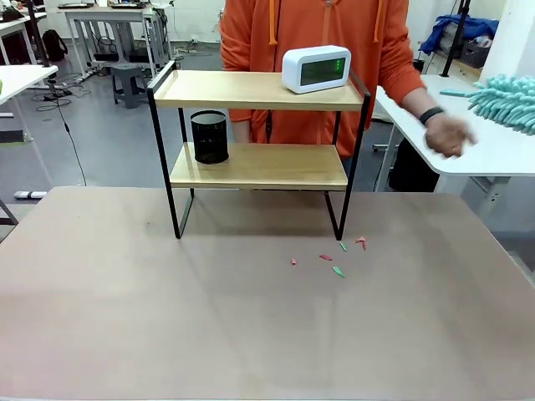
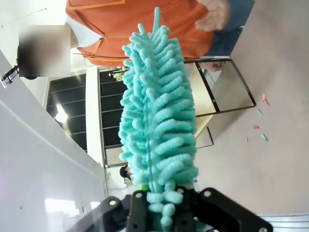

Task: Clean the shelf.
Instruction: Hand the Duster back to the human.

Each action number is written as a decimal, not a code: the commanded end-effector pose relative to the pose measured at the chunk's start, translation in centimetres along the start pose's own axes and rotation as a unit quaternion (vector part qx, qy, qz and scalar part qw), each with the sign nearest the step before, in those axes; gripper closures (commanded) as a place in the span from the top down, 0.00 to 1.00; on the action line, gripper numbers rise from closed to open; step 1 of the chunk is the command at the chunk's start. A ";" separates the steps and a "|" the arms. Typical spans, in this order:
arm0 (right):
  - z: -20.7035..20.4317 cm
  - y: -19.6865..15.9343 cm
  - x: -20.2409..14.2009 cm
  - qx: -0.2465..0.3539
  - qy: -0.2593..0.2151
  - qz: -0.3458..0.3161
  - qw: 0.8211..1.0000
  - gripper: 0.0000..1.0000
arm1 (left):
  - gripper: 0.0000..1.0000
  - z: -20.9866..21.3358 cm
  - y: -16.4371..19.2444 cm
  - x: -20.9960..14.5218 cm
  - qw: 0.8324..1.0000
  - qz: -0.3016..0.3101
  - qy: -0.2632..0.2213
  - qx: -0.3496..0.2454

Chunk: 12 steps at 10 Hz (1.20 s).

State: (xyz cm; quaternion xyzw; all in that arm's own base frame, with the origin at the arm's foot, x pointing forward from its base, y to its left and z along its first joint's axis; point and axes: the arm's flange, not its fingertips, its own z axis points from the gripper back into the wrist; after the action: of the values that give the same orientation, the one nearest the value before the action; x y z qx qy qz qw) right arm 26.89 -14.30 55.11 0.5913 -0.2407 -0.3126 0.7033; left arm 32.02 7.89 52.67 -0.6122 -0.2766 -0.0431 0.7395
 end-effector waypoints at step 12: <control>0.1 0.2 -0.2 0.003 0.002 0.003 1.000 0.66 | 1.00 0.1 -0.1 0.0 1.000 -0.005 -0.001 -0.001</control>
State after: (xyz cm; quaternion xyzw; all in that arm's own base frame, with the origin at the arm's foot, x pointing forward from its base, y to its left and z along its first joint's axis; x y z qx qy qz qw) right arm 26.79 -14.19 55.30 0.5938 -0.2412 -0.3084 0.7030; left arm 32.02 7.89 52.68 -0.6122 -0.2766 -0.0431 0.7395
